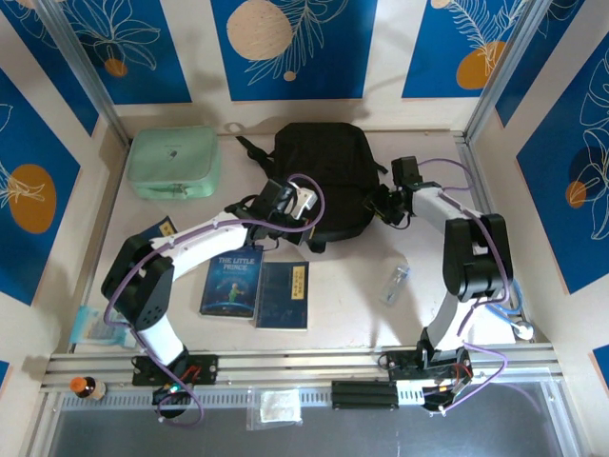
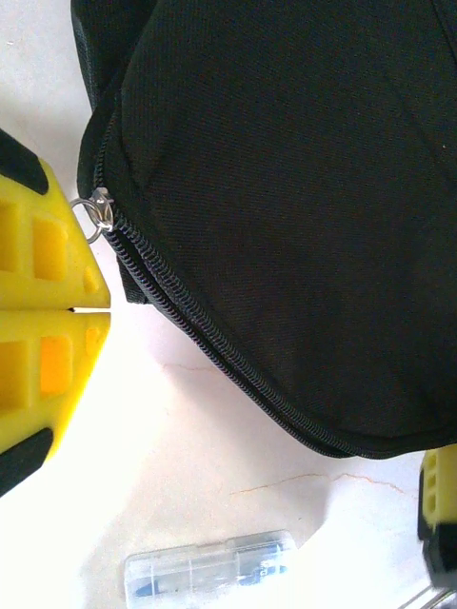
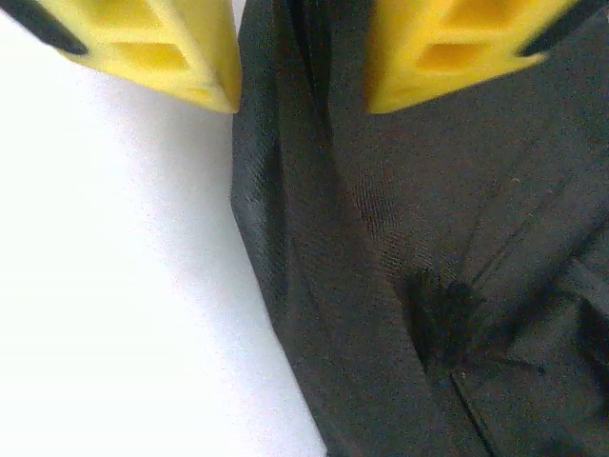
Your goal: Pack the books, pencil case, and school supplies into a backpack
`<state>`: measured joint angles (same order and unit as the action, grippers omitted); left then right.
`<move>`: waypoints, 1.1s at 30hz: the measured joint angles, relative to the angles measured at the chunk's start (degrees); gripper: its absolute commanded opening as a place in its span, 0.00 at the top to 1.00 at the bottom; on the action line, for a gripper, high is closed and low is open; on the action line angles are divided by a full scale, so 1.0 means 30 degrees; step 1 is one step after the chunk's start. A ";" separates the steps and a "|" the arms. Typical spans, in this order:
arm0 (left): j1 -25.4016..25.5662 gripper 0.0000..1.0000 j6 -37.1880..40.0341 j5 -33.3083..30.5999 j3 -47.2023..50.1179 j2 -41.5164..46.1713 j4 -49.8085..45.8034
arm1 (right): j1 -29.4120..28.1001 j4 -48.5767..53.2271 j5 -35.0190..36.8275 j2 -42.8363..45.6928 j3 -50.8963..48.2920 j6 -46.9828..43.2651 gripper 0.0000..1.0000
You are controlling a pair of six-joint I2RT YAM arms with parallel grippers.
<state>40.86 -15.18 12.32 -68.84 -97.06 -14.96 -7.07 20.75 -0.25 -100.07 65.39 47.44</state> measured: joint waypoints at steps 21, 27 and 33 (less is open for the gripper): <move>0.0007 1.00 -0.0051 -0.0117 0.0000 -0.0080 -0.0313 | -0.3475 -0.2936 -0.2696 0.3118 -0.4903 0.9158 0.36; 0.0015 1.00 0.0189 -0.0933 -0.0138 -0.0080 -0.1151 | -0.3854 -0.3024 -0.1909 0.2659 -0.4670 0.9602 0.65; 0.0007 1.00 0.0226 -0.3585 -0.1020 -0.0044 -0.3118 | -0.3963 -0.2871 -0.0962 0.2659 -0.4248 0.8721 0.82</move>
<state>40.88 -14.50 1.56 -71.90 -97.19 -24.32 -18.96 12.14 -3.14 -92.09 52.64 73.60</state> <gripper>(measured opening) 0.041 0.206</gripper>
